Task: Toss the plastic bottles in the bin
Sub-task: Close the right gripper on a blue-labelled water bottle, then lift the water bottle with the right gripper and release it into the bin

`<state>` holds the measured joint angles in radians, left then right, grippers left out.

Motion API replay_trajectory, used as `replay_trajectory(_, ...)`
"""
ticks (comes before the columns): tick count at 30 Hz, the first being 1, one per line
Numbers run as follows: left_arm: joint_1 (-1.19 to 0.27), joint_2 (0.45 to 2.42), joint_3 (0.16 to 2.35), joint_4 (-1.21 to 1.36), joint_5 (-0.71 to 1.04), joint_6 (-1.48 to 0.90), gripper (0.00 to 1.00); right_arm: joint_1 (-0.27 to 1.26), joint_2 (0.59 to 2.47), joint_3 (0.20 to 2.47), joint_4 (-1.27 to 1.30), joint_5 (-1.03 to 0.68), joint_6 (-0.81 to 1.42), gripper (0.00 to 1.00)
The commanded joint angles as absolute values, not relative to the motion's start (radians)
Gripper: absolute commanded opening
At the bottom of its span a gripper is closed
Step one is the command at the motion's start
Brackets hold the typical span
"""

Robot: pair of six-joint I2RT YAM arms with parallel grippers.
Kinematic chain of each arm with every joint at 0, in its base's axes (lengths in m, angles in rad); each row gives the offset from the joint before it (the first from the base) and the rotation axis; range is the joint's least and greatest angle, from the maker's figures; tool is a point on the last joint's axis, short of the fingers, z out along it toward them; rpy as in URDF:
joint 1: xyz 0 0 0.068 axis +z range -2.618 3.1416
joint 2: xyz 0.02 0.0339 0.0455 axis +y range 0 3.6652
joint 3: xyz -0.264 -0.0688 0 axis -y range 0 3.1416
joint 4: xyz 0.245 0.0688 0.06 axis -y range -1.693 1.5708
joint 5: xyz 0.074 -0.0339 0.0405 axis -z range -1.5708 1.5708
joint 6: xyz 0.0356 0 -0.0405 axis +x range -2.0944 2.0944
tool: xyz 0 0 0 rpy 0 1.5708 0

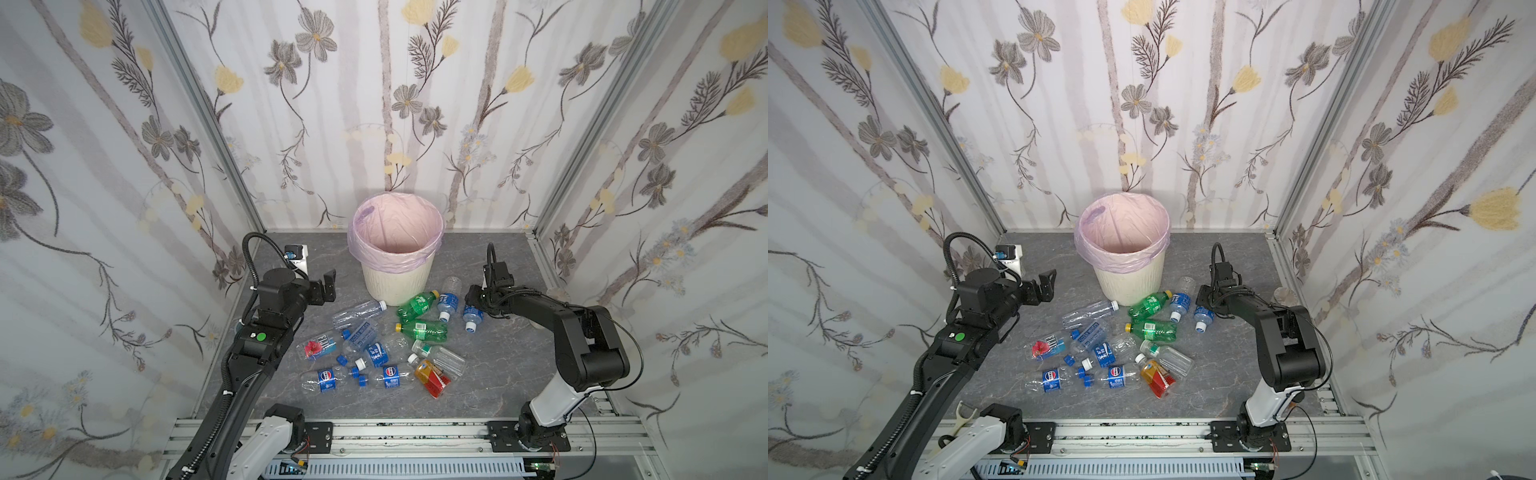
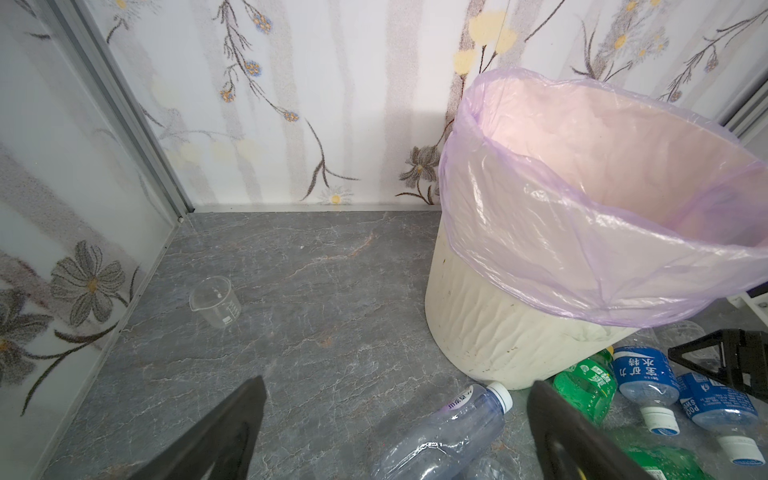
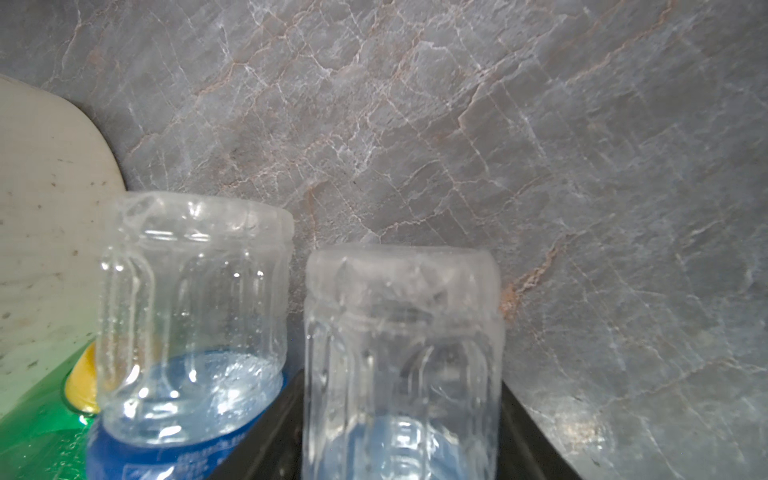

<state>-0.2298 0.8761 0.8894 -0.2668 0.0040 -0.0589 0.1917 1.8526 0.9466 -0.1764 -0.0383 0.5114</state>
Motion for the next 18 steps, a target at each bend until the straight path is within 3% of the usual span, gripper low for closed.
replay_trajectory(1, -0.229, 0.880, 0.885, -0.268, 0.000, -0.049, 1.00, 0.193, 1.851, 0.950, -0.212, -0.028, 0.508, 0.51)
replay_trajectory(11, -0.224, 0.897, 0.890, -0.280, 0.000, -0.021, 1.00, 0.190, 1.521, 0.944, -0.187, -0.025, 0.457, 0.47)
replay_trajectory(18, -0.224, 0.919, 0.901, -0.296, 0.006, -0.007, 1.00, 0.193, 1.143, 0.877, 0.041, -0.264, 0.359, 0.48)
